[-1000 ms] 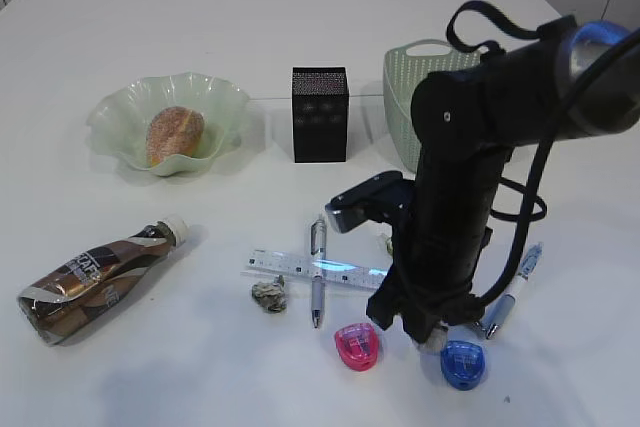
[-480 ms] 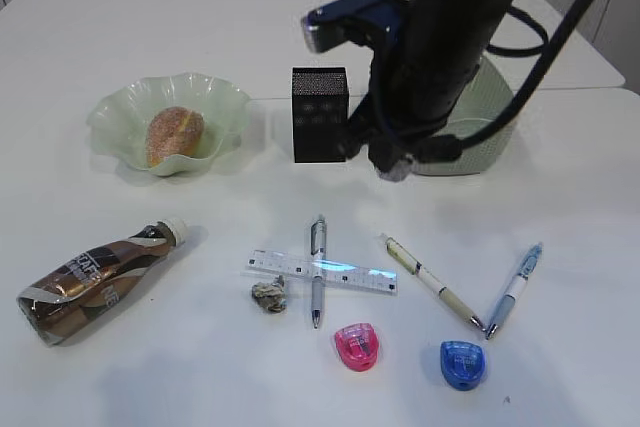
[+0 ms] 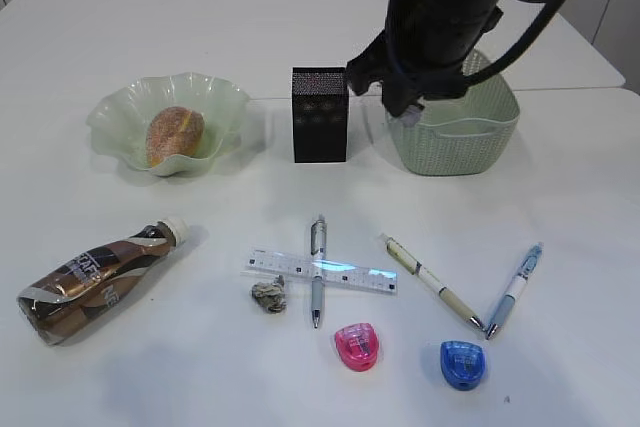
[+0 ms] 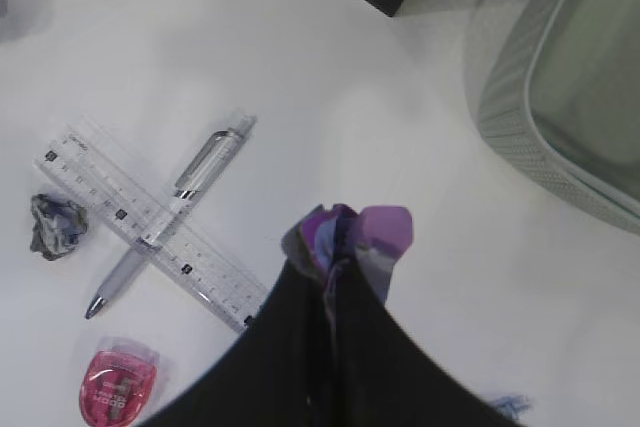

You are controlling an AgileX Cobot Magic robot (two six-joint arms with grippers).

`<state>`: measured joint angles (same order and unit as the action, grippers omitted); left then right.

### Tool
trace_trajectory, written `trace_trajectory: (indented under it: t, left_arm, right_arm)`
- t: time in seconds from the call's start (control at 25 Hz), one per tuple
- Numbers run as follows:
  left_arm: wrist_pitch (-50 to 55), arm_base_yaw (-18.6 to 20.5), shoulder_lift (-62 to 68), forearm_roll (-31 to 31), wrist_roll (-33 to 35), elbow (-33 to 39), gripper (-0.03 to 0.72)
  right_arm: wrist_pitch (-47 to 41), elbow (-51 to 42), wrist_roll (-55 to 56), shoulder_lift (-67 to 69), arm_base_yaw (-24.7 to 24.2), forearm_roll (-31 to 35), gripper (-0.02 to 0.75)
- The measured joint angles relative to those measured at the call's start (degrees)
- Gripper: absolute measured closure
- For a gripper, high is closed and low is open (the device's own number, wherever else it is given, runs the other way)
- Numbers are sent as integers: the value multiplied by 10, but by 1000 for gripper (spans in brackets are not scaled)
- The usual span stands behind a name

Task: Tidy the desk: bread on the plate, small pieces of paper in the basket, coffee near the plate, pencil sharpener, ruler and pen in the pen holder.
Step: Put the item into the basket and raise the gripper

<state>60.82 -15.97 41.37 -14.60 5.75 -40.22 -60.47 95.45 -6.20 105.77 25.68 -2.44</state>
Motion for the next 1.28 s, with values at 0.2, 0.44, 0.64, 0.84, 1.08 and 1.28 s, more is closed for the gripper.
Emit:
trace_trajectory:
  t: [0.2, 0.44, 0.64, 0.84, 1.08, 1.28]
  left_arm:
    - [-10, 0, 0, 1, 0, 0, 214]
    - [-18, 0, 0, 1, 0, 0, 214]
    - [-21, 0, 0, 1, 0, 0, 218]
    - [-32, 0, 0, 1, 1, 0, 221]
    - [-34, 0, 0, 1, 1, 0, 221]
    - [-34, 0, 0, 1, 1, 0, 221]
  right_arm:
    - [-2, 0, 1, 0, -38, 5, 708]
    - [-2, 0, 1, 0, -89, 5, 708]
    - [7, 0, 2, 0, -116, 6, 709]
    - [50, 0, 11, 0, -128, 6, 709]
    - [94, 0, 23, 22, -130, 6, 709]
    - [144, 0, 35, 57, -130, -3, 709]
